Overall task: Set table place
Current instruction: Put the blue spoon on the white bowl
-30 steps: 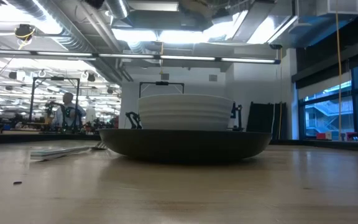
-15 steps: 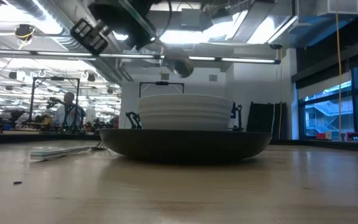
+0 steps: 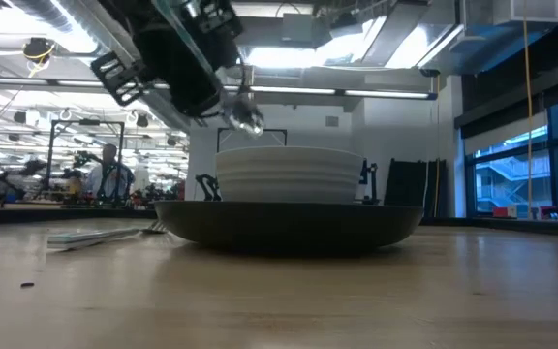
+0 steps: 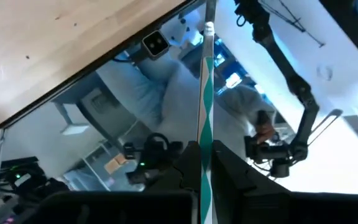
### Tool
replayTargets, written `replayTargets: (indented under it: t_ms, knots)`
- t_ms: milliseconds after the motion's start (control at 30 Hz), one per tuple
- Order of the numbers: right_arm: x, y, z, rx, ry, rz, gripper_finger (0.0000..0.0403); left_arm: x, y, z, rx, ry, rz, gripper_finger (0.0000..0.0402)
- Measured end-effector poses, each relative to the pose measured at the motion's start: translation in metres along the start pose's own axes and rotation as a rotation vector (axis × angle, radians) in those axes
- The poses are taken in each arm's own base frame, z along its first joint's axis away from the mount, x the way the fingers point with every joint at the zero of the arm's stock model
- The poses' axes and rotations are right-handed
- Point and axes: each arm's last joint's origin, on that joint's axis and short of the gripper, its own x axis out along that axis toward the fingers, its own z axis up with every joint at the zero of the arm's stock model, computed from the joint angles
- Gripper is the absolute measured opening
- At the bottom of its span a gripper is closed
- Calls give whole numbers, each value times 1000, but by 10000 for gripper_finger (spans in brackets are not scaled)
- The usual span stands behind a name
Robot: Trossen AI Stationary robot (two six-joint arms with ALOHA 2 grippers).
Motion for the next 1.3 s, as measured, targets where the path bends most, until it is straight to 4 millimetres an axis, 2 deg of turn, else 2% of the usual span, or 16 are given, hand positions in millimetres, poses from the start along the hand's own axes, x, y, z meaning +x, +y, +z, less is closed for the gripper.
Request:
replayTargets:
  t_ms: [167,333,500,833,1200,1300]
  knots:
    - [0,-3,1,2,-20,-91,58,-11,15,12,-21,-26,-37,8]
    - [0,-4,1,0,-33,-149,58,-16,12,17,43,-45,-78,8]
    - [-1,-7,2,5,-47,-211,58,-15,14,17,22,-44,-75,11]
    - [-1,-7,2,6,-50,-222,58,-6,42,24,-44,-42,-42,14]
    - [0,-7,2,7,-49,-222,58,-6,37,27,-28,-66,-69,15]
    - [0,-7,2,7,-49,-222,58,-4,39,34,-48,-74,-63,16]
